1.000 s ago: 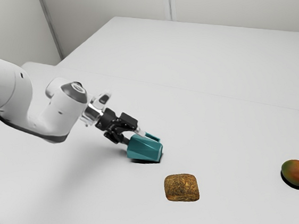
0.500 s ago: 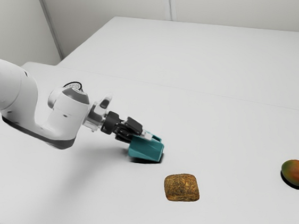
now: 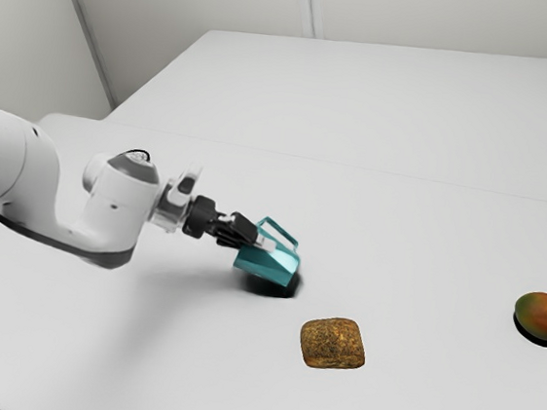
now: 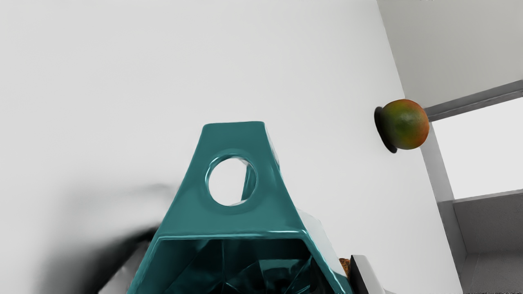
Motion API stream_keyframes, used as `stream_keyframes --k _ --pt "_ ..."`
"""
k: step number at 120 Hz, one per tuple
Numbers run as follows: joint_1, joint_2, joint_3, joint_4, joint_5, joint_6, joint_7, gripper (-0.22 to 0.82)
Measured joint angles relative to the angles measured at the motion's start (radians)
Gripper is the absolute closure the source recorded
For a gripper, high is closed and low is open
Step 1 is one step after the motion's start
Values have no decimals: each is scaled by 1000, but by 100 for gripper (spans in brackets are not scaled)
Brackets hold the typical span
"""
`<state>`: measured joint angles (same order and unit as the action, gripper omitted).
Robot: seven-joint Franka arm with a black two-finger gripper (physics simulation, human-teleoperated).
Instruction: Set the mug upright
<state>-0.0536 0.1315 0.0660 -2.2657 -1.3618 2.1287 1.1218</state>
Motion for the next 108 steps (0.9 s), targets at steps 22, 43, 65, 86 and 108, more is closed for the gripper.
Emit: stream_keyframes --k 22,43,65,86,108 --pt "-9 -66 0 2 45 2 6 77" --pt "-10 -116 0 40 253 4 -45 78" --pt "0 -142 -14 107 616 -7 -170 78" --pt "12 -154 -32 132 893 -29 -311 78" --pt "12 -159 -53 132 1098 -43 -467 77"
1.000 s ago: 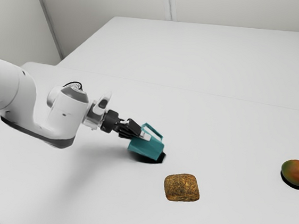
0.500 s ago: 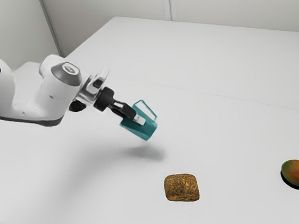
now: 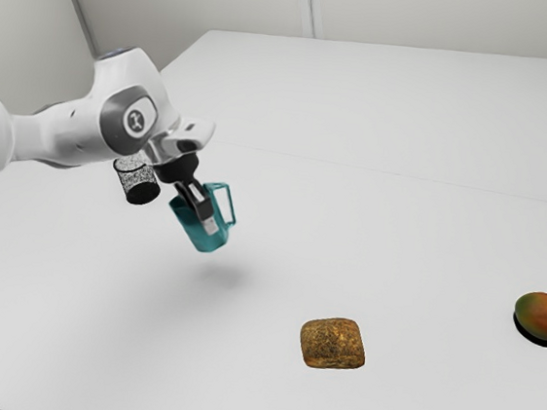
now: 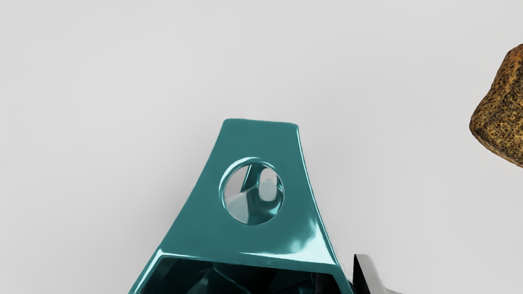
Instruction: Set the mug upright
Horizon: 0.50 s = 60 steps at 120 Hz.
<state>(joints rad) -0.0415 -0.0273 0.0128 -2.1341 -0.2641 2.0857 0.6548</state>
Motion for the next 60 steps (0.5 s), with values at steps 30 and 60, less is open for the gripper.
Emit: stream_keyframes --k 30,60 --pt "-34 -2 -20 -19 177 8 -195 77" --pt "-65 -1 -23 -88 275 100 -347 78"
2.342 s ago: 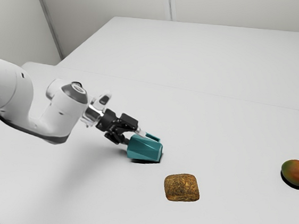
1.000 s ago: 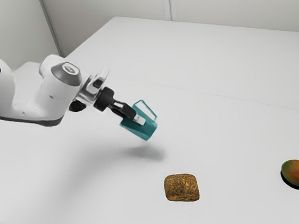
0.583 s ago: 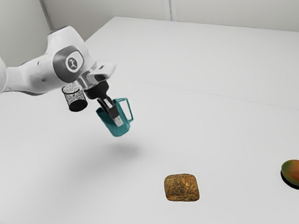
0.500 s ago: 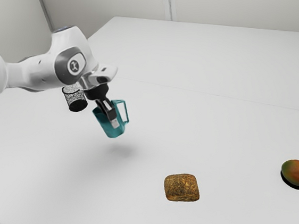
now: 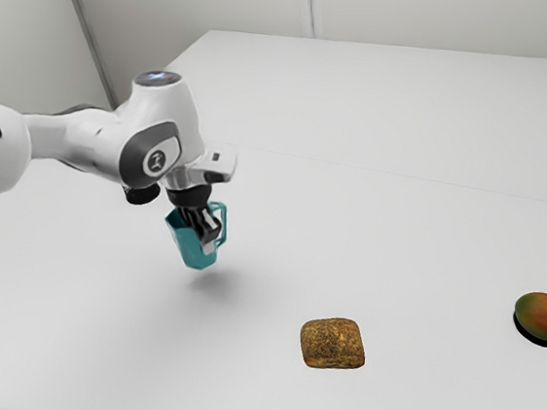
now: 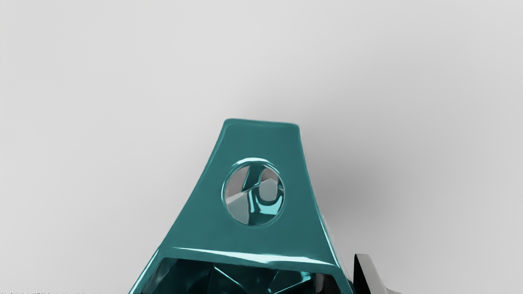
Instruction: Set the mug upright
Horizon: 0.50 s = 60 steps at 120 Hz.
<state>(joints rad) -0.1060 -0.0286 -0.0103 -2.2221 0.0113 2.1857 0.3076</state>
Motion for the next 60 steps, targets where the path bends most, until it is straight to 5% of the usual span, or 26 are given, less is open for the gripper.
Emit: stream_keyframes --k 60 --pt "51 30 -13 -79 32 157 -177 77"
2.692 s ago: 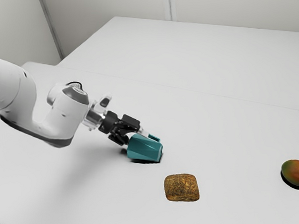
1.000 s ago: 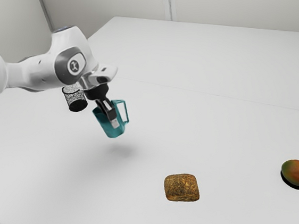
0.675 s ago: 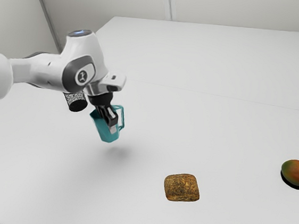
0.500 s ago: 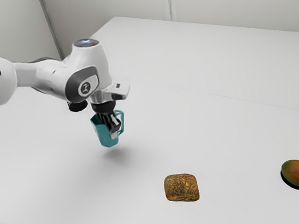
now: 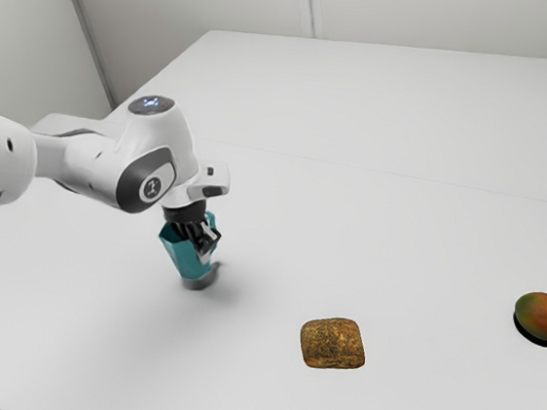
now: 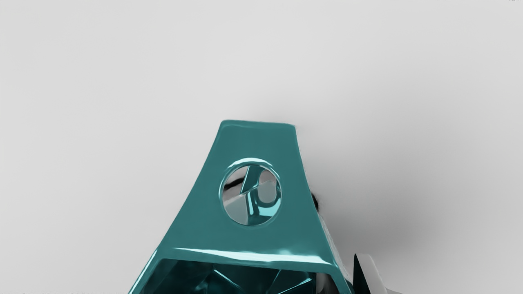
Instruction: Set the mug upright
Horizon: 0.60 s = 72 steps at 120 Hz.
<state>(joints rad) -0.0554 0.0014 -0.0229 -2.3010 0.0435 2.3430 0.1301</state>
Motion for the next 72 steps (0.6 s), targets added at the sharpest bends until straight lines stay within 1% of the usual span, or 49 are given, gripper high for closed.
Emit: stream_keyframes --k 8,32,53,59,72 --pt "-18 7 23 0 0 5 -15 77" --pt "-6 26 18 0 0 14 -51 77" --pt "-27 33 16 0 0 17 -75 77" --pt "-34 34 15 0 -3 17 -78 73" --pt "-45 33 12 0 -12 17 -78 58"
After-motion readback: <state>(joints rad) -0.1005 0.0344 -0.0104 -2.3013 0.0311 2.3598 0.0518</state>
